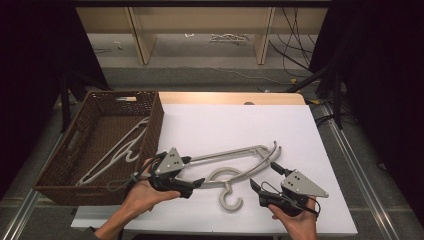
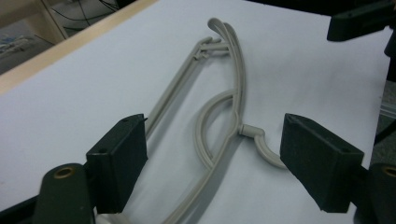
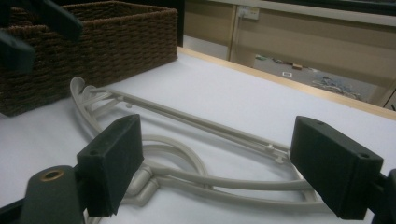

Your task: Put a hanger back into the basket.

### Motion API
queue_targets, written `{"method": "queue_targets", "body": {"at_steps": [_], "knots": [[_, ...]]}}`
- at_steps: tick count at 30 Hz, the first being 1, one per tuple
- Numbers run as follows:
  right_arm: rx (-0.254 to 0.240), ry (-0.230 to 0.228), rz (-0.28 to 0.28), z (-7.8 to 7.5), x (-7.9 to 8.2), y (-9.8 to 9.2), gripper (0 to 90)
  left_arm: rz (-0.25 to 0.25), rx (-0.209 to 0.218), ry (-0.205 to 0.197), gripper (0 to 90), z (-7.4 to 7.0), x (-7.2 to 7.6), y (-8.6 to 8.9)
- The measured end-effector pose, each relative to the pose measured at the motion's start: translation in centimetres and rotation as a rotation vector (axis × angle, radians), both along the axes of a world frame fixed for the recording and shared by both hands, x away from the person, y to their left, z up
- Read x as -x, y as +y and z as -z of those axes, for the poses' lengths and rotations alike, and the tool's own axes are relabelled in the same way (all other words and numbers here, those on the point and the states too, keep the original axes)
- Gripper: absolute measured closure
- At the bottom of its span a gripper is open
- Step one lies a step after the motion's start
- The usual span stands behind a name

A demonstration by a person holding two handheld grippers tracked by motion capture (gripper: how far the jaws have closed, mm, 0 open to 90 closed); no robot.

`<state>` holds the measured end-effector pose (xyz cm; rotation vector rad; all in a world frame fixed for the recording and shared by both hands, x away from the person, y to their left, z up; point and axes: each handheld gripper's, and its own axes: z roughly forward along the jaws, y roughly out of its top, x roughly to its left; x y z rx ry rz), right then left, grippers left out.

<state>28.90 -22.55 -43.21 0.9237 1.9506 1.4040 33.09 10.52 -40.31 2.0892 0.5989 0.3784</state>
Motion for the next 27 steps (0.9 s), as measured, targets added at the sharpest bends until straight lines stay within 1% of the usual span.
{"method": "queue_targets", "body": {"at_steps": [1, 2, 3, 4, 5, 6, 7, 8, 9, 10, 11, 12, 13, 14, 15, 17, 18, 19, 20, 23, 24, 26, 27], "knots": [[0.003, 0.003, -0.001, 0.0, 0.0, 0.0, 18.2, 0.022, -0.033, 0.006, 23.0, 0.8, -0.3, -0.6], [0.003, 0.003, -0.001, 0.0, 0.0, 0.0, 18.2, 0.022, -0.033, 0.006, 22.9, 0.8, -0.3, -0.6], [0.002, 0.001, -0.001, 0.0, 0.0, 0.0, 18.3, 0.022, -0.049, 0.027, 22.9, 1.7, -0.7, -1.1], [0.002, 0.001, -0.001, 0.0, 0.0, 0.0, 18.3, 0.022, -0.049, 0.027, 22.9, 1.7, -0.7, -1.1], [-0.003, -0.005, 0.001, 0.0, 0.0, 0.0, 18.2, 0.026, -0.059, 0.034, 22.9, 2.1, -0.9, -1.4], [-0.001, -0.013, 0.002, 0.0, 0.0, 0.0, 18.2, 0.023, -0.058, 0.036, 22.8, 2.3, -1.0, -1.6], [0.004, -0.026, 0.003, 0.0, -0.1, -0.1, 18.3, 0.028, -0.070, 0.040, 22.8, 2.6, -1.0, -1.7], [-0.004, -0.004, 0.001, 0.0, 0.0, 0.0, 18.2, 0.033, -0.079, 0.035, 22.7, 2.9, -1.1, -1.8], [0.000, -0.020, 0.004, 0.0, 0.0, -0.1, 18.3, 0.030, -0.079, 0.044, 22.7, 3.1, -1.1, -2.0], [-0.001, -0.004, 0.000, 0.0, 0.1, -0.1, 18.3, 0.032, -0.081, 0.045, 22.7, 3.4, -1.2, -2.1], [-0.004, -0.001, -0.004, 0.0, 0.1, 0.0, 18.3, 0.033, -0.085, 0.044, 22.6, 3.6, -1.1, -2.2], [0.000, -0.013, -0.004, 0.0, 0.0, -0.1, 18.3, 0.036, -0.087, 0.042, 22.3, 3.8, -1.1, -2.2], [-0.009, 0.003, -0.008, 0.0, 0.1, 0.0, 18.3, 0.037, -0.086, 0.046, 22.1, 4.0, -1.1, -2.2], [-0.010, 0.002, -0.007, 0.0, 0.2, 0.0, 18.3, 0.037, -0.091, 0.041, 21.8, 4.1, -1.1, -2.2], [-0.023, -0.006, -0.009, 0.0, 0.1, 0.1, 18.2, 0.038, -0.077, 0.039, 21.8, 4.3, -1.0, -2.3], [-0.016, 0.002, -0.011, 0.0, 0.2, 0.0, 18.3, 0.038, -0.076, 0.030, 21.8, 4.5, -1.0, -2.4], [-0.009, -0.006, -0.002, 0.0, 0.2, -0.1, 18.3, 0.036, -0.073, 0.028, 21.8, 4.6, -1.1, -2.4], [-0.013, -0.006, -0.003, 0.0, 0.2, -0.1, 18.3, 0.036, -0.079, 0.030, 21.8, 4.7, -1.1, -2.4], [-0.015, -0.007, -0.005, 0.0, 0.2, -0.1, 18.2, 0.038, -0.076, 0.037, 21.8, 4.8, -1.0, -2.5], [-0.015, -0.006, -0.006, 0.0, 0.2, -0.1, 18.3, 0.045, -0.110, 0.038, 21.8, 5.2, -1.2, -2.7], [-0.015, -0.003, -0.008, 0.0, 0.2, -0.1, 18.3, 0.048, -0.113, 0.042, 21.8, 5.3, -1.3, -2.7], [-0.016, -0.004, -0.004, 0.0, 0.2, -0.1, 18.2, 0.058, -0.143, 0.048, 21.4, 5.5, -1.4, -2.7], [-0.016, -0.003, -0.003, 0.0, 0.2, -0.1, 18.2, 0.061, -0.146, 0.056, 21.1, 5.6, -1.4, -2.8]]}}
